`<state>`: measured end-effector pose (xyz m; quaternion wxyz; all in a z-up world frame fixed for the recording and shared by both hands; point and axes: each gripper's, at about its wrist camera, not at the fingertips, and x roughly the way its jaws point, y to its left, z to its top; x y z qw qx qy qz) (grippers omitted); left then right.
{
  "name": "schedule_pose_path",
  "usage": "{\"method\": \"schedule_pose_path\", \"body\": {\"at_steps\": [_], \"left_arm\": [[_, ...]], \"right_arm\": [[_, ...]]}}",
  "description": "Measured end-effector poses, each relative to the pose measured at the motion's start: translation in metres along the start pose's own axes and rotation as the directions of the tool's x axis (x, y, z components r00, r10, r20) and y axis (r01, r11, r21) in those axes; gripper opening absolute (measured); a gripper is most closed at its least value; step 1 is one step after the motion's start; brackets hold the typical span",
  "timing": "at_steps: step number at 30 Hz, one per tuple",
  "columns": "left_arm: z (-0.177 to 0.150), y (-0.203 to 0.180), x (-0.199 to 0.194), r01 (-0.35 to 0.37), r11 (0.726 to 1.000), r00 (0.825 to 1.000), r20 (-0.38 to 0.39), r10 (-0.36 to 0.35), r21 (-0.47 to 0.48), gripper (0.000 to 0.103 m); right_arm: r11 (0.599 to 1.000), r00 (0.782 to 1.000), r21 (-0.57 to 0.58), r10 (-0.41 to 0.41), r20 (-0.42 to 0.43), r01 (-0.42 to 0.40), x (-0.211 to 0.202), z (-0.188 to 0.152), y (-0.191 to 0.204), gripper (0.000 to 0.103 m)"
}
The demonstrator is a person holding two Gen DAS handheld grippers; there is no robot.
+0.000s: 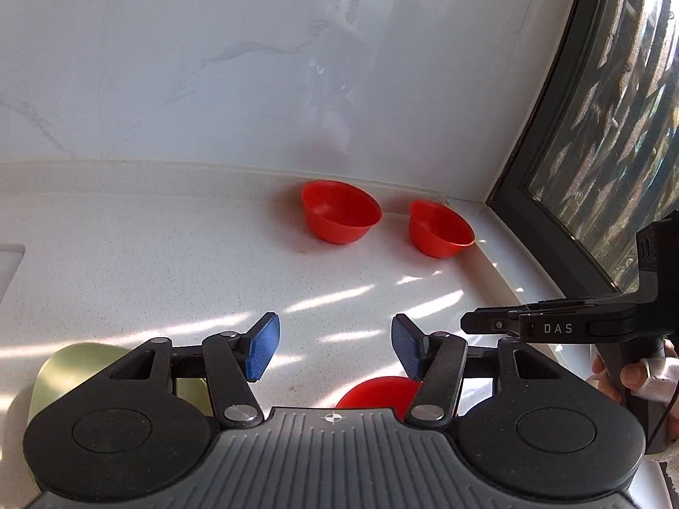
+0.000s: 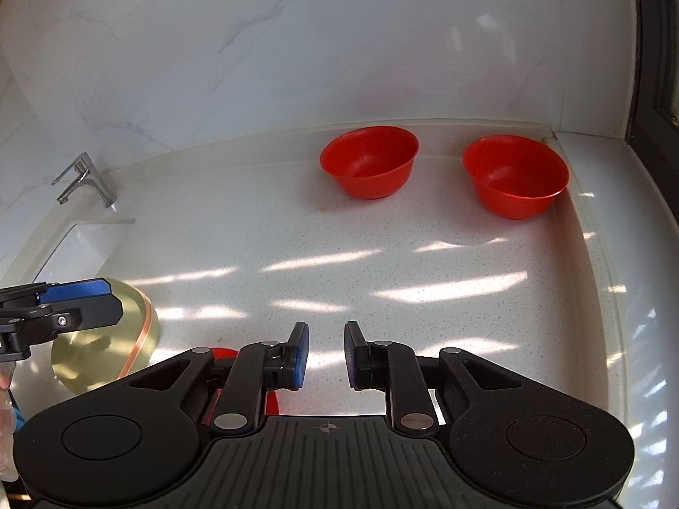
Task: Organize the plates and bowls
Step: 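Move the left tool to another red bowl by the wall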
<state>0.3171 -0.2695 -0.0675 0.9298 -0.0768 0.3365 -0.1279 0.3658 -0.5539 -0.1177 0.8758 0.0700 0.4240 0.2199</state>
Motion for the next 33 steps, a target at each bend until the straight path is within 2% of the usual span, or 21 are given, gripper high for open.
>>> {"method": "schedule_pose_path", "body": {"at_steps": [8, 15, 24, 27, 30, 33], "left_arm": [[0.057, 0.004, 0.03, 0.011, 0.999, 0.999, 0.034, -0.013, 0.053, 0.061], [0.102, 0.004, 0.081, 0.011, 0.998, 0.998, 0.061, -0.015, 0.068, 0.06], [0.147, 0.005, 0.178, -0.055, 0.998, 0.998, -0.023, 0.056, 0.04, 0.059], [0.149, 0.009, 0.208, -0.086, 0.995, 0.994, -0.06, 0.088, 0.046, 0.058], [0.149, 0.012, 0.235, -0.101, 0.994, 0.988, -0.11, 0.104, 0.034, 0.051], [0.147, 0.014, 0.257, -0.11, 0.994, 0.984, -0.142, 0.111, 0.017, 0.051]], "right_arm": [[0.993, 0.99, 0.041, -0.112, 0.088, 0.108, 0.0, 0.042, -0.009, 0.018], [0.985, 0.976, 0.079, -0.165, 0.142, 0.155, 0.008, 0.084, -0.021, 0.018], [0.986, 0.982, 0.074, -0.157, 0.109, 0.149, 0.069, 0.136, -0.046, 0.018], [0.988, 0.987, 0.084, -0.137, 0.081, 0.131, 0.097, 0.144, -0.056, 0.018], [0.989, 0.991, 0.083, -0.123, 0.053, 0.118, 0.122, 0.148, -0.062, 0.018], [0.99, 0.993, 0.098, -0.108, 0.036, 0.104, 0.139, 0.15, -0.07, 0.019]]}}
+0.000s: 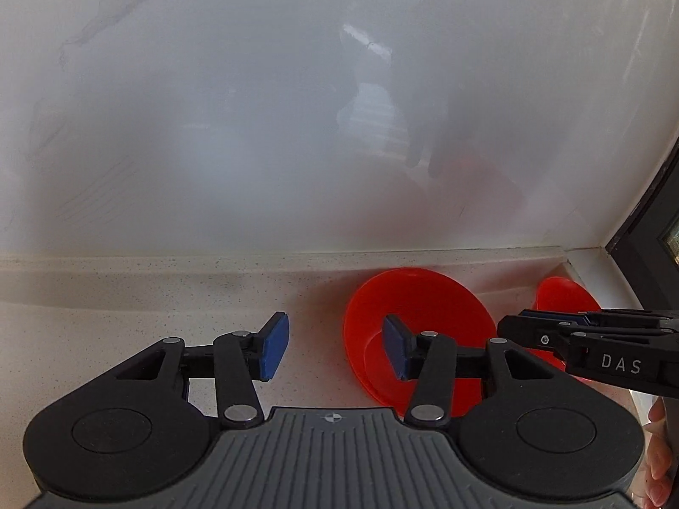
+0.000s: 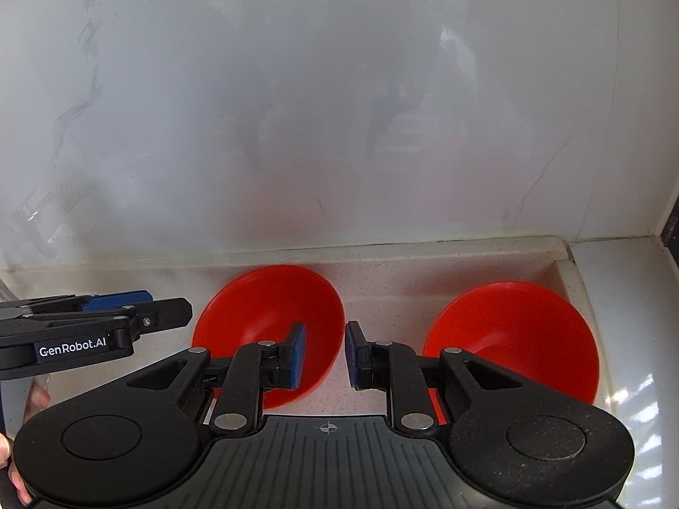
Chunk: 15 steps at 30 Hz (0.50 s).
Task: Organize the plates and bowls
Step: 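Move the left tool to another red bowl by the wall, then close the left tool on that red bowl's rim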
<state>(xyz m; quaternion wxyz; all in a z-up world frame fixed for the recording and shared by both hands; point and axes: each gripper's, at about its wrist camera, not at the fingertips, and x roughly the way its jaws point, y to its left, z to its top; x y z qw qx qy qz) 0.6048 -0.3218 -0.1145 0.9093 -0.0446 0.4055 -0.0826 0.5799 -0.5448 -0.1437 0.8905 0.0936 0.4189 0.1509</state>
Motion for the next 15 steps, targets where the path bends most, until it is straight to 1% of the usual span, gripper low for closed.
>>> {"method": "schedule_pose_path", "body": {"at_steps": [3, 8, 9, 10, 11, 13, 15], "left_arm": [[-0.001, -0.004, 0.014, 0.014, 1.0, 1.0, -0.027, -0.014, -0.007, 0.046], [0.0, -0.012, 0.033, 0.015, 1.0, 0.999, -0.052, -0.015, -0.008, 0.044], [0.0, -0.014, 0.035, 0.019, 1.0, 0.998, -0.054, -0.019, -0.007, 0.041], [0.0, -0.012, 0.034, 0.021, 1.0, 0.998, -0.056, -0.021, -0.005, 0.036], [-0.002, -0.013, 0.034, 0.025, 1.0, 0.998, -0.057, -0.025, -0.003, 0.033], [-0.004, -0.015, 0.034, 0.03, 1.0, 0.998, -0.057, -0.03, -0.001, 0.023], [-0.004, -0.023, 0.034, 0.028, 1.0, 0.998, -0.052, -0.028, 0.005, 0.018]], "right_arm": [[1.0, 1.0, 0.016, 0.001, -0.027, 0.0, 0.018, -0.001, -0.004, 0.019], [0.999, 0.999, 0.03, 0.019, -0.051, -0.018, 0.035, -0.001, -0.011, 0.019], [0.999, 0.998, 0.029, 0.019, -0.053, -0.018, 0.037, -0.001, -0.012, 0.019], [0.999, 0.998, 0.029, 0.02, -0.057, -0.019, 0.04, -0.001, -0.012, 0.019], [0.999, 0.998, 0.031, 0.023, -0.06, -0.021, 0.04, -0.002, -0.012, 0.019], [0.999, 0.997, 0.037, 0.029, -0.068, -0.027, 0.042, -0.004, -0.012, 0.019], [0.998, 0.996, 0.046, 0.036, -0.076, -0.032, 0.044, -0.005, -0.012, 0.017]]}}
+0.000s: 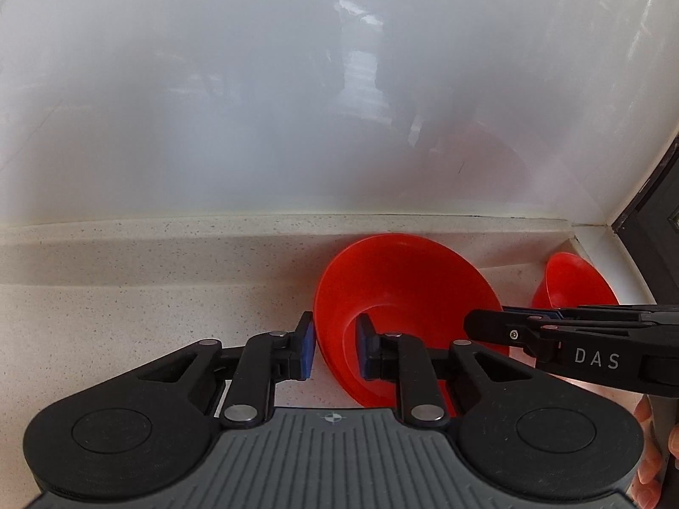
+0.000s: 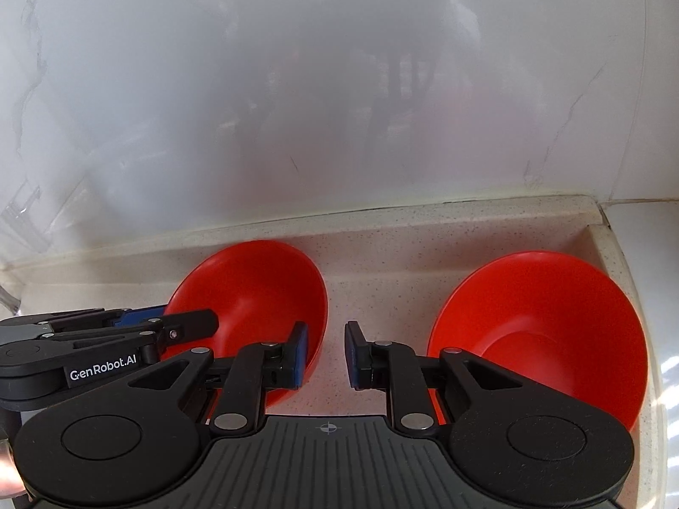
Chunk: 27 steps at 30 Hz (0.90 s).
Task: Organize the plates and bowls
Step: 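Close the left tool on that red bowl's rim, then lift the red bowl with the left tool over the first red bowl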
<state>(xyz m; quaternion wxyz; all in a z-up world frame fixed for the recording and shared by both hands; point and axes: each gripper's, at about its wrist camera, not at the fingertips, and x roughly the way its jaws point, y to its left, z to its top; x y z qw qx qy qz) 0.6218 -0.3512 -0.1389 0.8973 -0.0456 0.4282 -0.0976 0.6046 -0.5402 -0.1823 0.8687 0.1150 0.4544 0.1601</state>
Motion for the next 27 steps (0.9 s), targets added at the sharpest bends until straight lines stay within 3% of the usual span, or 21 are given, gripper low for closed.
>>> {"method": "schedule_pose_path", "body": {"at_steps": [3, 19, 27], "left_arm": [[-0.003, -0.001, -0.008, -0.004, 1.0, 1.0, 0.013, 0.004, 0.011, 0.013], [-0.031, -0.009, -0.049, -0.006, 1.0, 0.999, 0.038, 0.005, 0.029, 0.013], [-0.052, -0.014, -0.083, -0.007, 1.0, 0.998, 0.068, 0.005, 0.025, 0.013]], "right_arm": [[1.0, 1.0, 0.003, -0.001, -0.006, 0.001, 0.006, -0.001, 0.0, 0.008], [1.0, 1.0, -0.026, 0.01, -0.005, -0.01, -0.02, -0.022, 0.023, 0.008], [0.996, 0.998, -0.061, 0.058, -0.008, -0.058, -0.043, -0.044, 0.041, 0.009]]}}
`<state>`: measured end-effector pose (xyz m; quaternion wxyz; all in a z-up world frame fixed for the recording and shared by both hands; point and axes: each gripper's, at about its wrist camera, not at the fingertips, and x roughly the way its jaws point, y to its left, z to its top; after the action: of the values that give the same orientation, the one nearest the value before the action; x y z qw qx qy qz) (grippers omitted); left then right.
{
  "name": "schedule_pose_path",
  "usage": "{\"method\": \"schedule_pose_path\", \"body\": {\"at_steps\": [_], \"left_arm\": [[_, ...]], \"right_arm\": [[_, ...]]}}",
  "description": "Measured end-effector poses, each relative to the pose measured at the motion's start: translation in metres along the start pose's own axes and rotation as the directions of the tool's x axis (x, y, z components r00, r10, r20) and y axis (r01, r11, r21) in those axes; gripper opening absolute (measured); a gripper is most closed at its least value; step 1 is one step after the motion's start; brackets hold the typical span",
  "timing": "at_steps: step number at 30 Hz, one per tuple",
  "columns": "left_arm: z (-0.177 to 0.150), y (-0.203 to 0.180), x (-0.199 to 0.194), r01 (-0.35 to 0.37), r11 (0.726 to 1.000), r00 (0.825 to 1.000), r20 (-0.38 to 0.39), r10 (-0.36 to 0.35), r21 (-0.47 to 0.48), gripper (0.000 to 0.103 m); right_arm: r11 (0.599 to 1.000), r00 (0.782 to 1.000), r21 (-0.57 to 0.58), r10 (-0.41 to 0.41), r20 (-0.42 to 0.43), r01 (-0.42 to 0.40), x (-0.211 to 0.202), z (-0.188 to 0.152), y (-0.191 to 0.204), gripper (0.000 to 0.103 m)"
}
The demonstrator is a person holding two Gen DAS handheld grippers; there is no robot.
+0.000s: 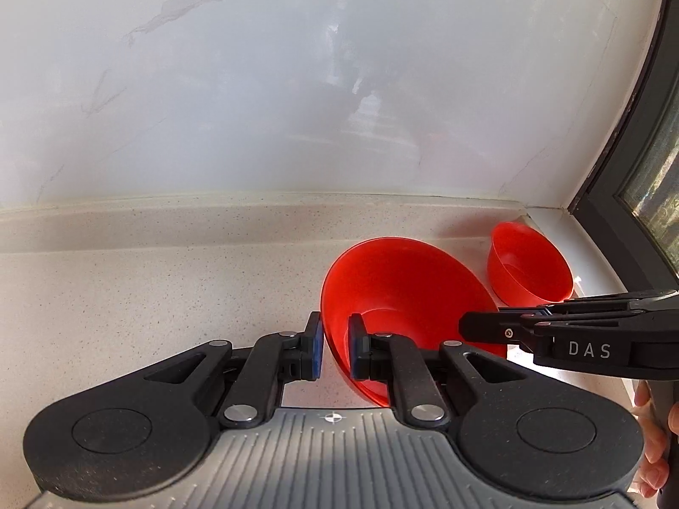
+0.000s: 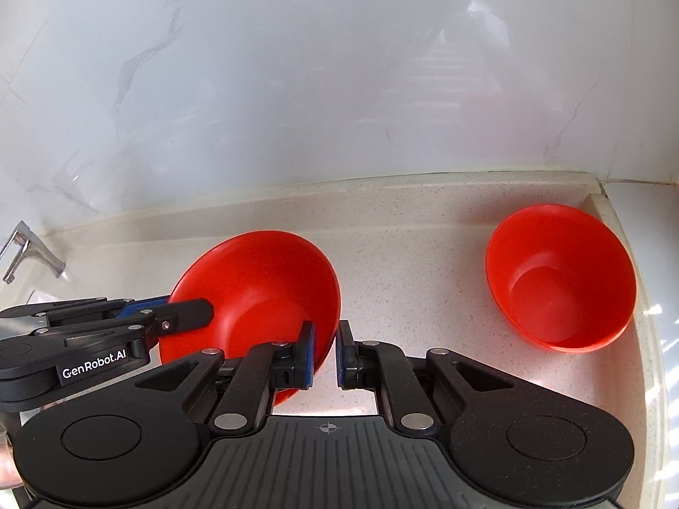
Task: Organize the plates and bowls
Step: 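Lift the red bowl with the left tool over the first red bowl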
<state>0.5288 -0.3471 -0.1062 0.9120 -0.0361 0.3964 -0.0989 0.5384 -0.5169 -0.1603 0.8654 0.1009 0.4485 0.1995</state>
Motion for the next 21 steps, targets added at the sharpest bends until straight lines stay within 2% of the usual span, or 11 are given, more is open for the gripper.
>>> {"method": "schedule_pose_path", "body": {"at_steps": [11, 21], "left_arm": [[-0.03, -0.002, -0.046, 0.017, 1.0, 1.0, 0.019, -0.018, 0.021, 0.013], [-0.059, -0.008, -0.078, 0.086, 0.996, 0.995, 0.049, -0.086, -0.008, 0.013]], "right_arm": [[0.997, 1.0, -0.067, 0.024, 0.002, -0.024, -0.037, -0.035, 0.024, 0.01], [0.995, 0.999, -0.092, 0.034, 0.004, -0.034, -0.078, -0.056, 0.033, 0.01]]}}
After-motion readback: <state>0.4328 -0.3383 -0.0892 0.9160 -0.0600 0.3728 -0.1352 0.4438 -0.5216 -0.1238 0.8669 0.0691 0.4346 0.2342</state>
